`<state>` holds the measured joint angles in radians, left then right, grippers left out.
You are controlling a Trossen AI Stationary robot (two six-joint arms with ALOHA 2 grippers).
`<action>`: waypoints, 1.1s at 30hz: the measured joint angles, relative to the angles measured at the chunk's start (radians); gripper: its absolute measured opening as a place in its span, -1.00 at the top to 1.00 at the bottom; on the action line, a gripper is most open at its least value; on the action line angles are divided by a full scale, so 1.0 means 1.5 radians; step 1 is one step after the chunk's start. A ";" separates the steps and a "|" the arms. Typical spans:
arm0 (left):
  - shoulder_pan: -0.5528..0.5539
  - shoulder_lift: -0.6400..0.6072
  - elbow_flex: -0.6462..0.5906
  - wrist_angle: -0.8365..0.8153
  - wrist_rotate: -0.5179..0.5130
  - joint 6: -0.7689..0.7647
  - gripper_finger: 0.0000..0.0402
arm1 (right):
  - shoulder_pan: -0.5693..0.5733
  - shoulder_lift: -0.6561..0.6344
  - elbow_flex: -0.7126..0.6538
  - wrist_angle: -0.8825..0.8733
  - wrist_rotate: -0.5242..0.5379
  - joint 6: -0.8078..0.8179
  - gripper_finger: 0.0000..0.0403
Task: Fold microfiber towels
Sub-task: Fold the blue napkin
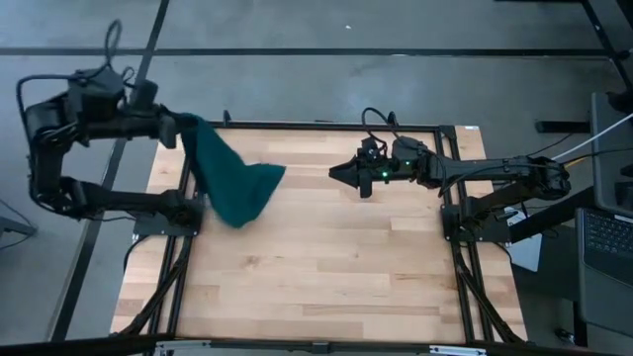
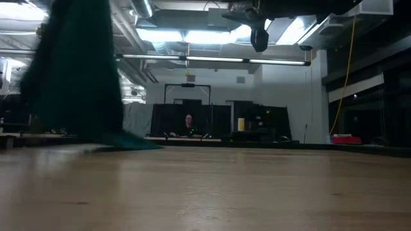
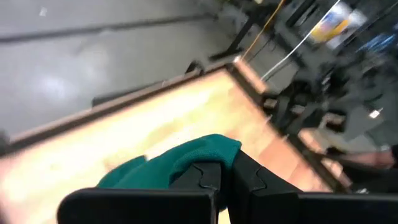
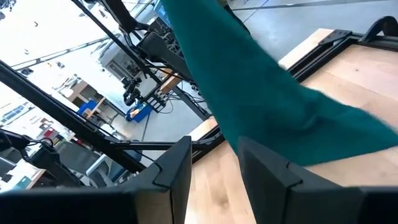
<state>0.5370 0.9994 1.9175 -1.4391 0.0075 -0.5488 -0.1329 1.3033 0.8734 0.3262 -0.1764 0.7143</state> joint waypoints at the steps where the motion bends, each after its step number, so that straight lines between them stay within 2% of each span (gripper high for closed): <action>1: -0.004 0.008 0.000 -0.006 0.001 0.003 0.99 | 0.000 0.000 0.000 0.002 0.000 0.000 0.33; 6: -0.025 0.082 0.000 0.054 0.054 0.058 0.99 | 0.000 0.000 0.000 0.003 0.000 0.003 0.33; 9: -0.031 0.155 0.000 0.114 0.132 0.102 0.99 | 0.000 0.000 0.000 0.003 -0.001 0.002 0.33; 13: -0.037 0.273 -0.001 0.121 0.241 0.166 0.99 | 0.000 0.000 0.000 0.014 -0.016 -0.007 0.33; 18: -0.083 0.427 -0.002 0.175 0.333 0.249 0.99 | 0.000 0.000 0.000 0.019 -0.030 -0.017 0.33; 22: -0.100 0.512 -0.002 0.360 0.462 0.219 0.96 | 0.000 0.000 0.000 0.020 -0.044 -0.021 0.33; 25: -0.098 0.549 -0.002 0.507 0.581 0.170 0.82 | 0.000 -0.001 0.000 0.020 -0.064 -0.014 0.33; 27: -0.092 0.563 -0.002 0.569 0.635 0.142 0.70 | 0.000 -0.002 0.000 0.019 -0.070 -0.013 0.33; 29: -0.083 0.567 -0.002 0.603 0.671 0.125 0.58 | 0.000 -0.004 0.000 0.019 -0.071 -0.012 0.33; 33: -0.069 0.567 -0.002 0.606 0.678 0.122 0.40 | -0.001 -0.008 0.000 0.022 -0.076 -0.015 0.33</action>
<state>0.4337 1.8503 1.9152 -0.5295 1.0237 -0.3653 -0.1341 1.2909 0.8734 0.3597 -0.2899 0.6910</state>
